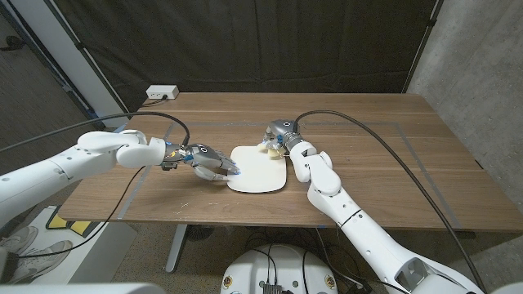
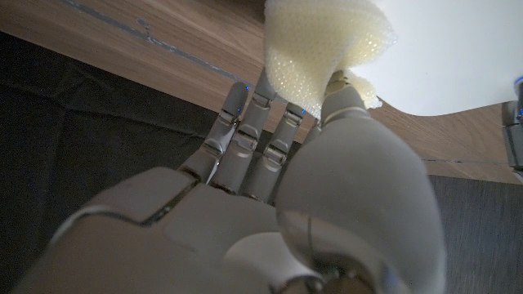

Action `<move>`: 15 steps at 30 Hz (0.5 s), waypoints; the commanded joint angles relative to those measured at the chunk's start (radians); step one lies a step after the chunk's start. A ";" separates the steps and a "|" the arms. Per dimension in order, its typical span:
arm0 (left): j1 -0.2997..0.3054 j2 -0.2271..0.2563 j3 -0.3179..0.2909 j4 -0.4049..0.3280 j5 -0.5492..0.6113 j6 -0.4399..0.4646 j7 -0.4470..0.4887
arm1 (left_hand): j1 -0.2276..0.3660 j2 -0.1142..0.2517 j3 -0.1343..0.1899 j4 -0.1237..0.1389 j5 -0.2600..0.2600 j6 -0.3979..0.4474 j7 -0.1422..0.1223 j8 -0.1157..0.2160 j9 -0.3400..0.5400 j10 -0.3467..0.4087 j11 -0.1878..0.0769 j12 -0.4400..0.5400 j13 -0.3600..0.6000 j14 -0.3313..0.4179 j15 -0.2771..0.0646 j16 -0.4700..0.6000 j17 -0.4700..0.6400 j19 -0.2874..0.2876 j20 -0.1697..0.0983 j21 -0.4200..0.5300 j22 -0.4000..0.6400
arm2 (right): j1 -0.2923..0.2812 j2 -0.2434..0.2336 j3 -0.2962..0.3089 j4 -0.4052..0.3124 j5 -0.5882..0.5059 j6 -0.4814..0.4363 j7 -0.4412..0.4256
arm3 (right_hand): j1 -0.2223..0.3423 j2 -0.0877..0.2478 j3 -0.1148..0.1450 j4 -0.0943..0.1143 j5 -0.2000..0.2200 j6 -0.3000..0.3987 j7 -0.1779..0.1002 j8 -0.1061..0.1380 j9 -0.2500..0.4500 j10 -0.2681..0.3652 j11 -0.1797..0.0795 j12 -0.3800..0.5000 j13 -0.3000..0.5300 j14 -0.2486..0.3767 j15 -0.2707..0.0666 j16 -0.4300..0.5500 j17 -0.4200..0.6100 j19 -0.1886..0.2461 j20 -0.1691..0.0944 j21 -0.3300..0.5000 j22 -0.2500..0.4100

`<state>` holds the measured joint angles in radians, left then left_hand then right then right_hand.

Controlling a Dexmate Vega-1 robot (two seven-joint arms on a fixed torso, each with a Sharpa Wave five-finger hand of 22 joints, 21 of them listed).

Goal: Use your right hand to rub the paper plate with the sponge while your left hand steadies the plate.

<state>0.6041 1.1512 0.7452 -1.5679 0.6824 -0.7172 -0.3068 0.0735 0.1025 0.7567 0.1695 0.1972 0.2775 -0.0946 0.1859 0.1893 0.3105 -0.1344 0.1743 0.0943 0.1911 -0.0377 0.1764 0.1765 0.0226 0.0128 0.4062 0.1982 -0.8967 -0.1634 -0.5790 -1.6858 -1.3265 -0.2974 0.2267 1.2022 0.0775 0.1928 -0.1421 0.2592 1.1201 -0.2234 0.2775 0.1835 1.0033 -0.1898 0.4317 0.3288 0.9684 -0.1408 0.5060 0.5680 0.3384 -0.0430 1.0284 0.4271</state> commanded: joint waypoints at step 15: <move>-0.014 -0.026 -0.011 0.037 -0.009 0.016 0.043 | 0.005 0.027 0.010 0.000 0.001 -0.017 -0.004 0.003 0.001 0.028 -0.008 0.017 0.091 0.013 -0.110 0.008 0.002 -0.003 -0.001 0.002 0.003 | -0.007 0.021 0.071 -0.025 -0.074 -0.139 -0.150 | 0.002 0.009 -0.009 0.002 0.010 0.078 0.067 -0.004 0.004 0.020 -0.006 -0.007 0.008 0.007 -0.099 -0.006 0.011 -0.007 -0.124 0.020 -0.008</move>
<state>0.5906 1.1332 0.7455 -1.5458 0.6823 -0.7186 -0.3062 0.0823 0.0939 0.7577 0.1684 0.1972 0.2731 -0.0954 0.1937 0.1911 0.3096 -0.1356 0.1743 0.0943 0.1916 -0.0381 0.1772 0.1754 0.0227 0.0127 0.4062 0.1981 -0.9047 -0.1489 -0.5419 -1.7055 -1.3771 -0.3821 0.1481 1.2023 0.0797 0.1886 -0.1381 0.2642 1.1199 -0.2232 0.2727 0.1840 1.0088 -0.1886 0.4241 0.3321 0.9684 -0.1408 0.5060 0.5768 0.3349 -0.0394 1.0399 0.4171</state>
